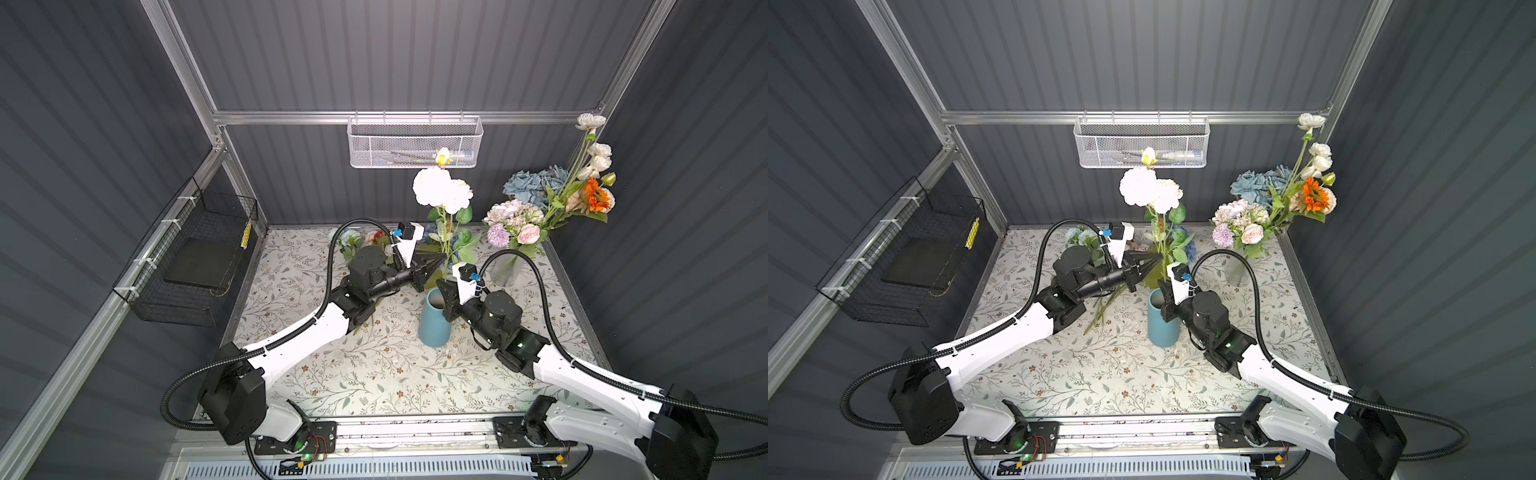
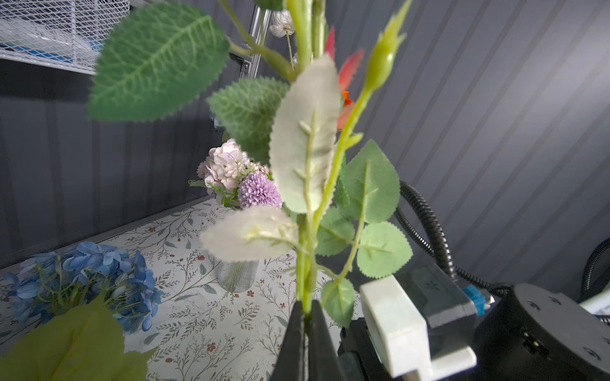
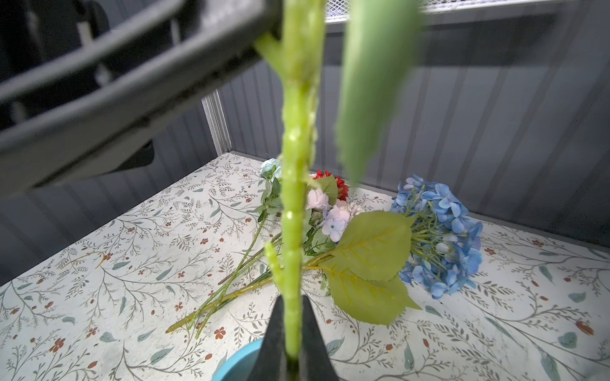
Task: Arrange the flowers into the vase
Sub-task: 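Grasp the rose stem low with the left gripper and lower it into the teal vase, then open both grippers and draw the left gripper back from the teal vase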
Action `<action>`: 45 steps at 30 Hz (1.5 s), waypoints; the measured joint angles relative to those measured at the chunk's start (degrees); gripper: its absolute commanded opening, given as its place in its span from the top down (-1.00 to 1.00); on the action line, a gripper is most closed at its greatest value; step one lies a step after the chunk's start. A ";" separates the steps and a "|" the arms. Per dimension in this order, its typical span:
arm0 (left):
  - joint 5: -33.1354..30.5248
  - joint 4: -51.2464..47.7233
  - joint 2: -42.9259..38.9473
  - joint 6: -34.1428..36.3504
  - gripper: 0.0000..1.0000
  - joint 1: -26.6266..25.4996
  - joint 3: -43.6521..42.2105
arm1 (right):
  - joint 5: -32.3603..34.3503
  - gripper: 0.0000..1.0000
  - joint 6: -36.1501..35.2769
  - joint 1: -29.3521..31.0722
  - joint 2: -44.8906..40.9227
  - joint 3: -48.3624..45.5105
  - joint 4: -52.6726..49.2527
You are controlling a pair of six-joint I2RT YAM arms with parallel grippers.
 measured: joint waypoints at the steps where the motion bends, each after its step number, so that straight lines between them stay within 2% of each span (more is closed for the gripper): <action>1: -0.02 -0.02 0.07 0.00 1.00 -0.02 0.09 | -0.04 0.35 0.24 0.00 0.00 0.00 0.02; 2: 0.00 -0.02 0.13 0.00 1.00 -0.02 0.20 | -0.26 0.10 0.33 0.02 0.00 0.00 -0.07; 3: 0.00 0.00 0.24 0.00 1.00 -0.09 0.28 | -0.44 0.00 0.17 0.15 -0.02 0.00 -0.31; 6: -0.31 0.00 0.24 0.04 1.00 -0.07 0.31 | -0.83 -0.24 0.42 0.22 -0.28 0.02 -1.36; 12: -2.25 0.17 0.24 0.81 1.00 -0.13 -0.22 | -0.50 -0.57 0.74 0.22 -3.48 0.02 -3.02; 19: -6.99 -0.02 0.24 3.30 1.00 -1.38 -4.37 | 2.29 -0.80 0.57 0.22 -12.09 -0.09 -6.71; 26: -11.45 -0.72 0.24 5.77 1.00 -4.46 -7.93 | 8.52 -0.98 -0.11 0.20 -22.01 -1.86 -9.42; 31: -13.84 -0.72 1.70 6.69 0.96 -6.78 -9.07 | 12.55 -0.98 -0.35 0.11 -24.35 -2.34 -10.75; 34: -14.67 -0.87 2.86 6.93 0.66 -7.54 -9.51 | 13.55 -0.98 -0.35 0.11 -24.74 -2.32 -11.21; 39: -15.82 -0.96 3.08 7.17 -0.17 -7.78 -9.68 | 13.90 -0.98 -0.33 0.11 -24.59 -2.32 -11.54; 45: -19.15 -4.20 0.17 6.23 -0.65 -7.78 -9.92 | 13.94 -0.98 -0.33 0.11 -24.55 -2.21 -11.47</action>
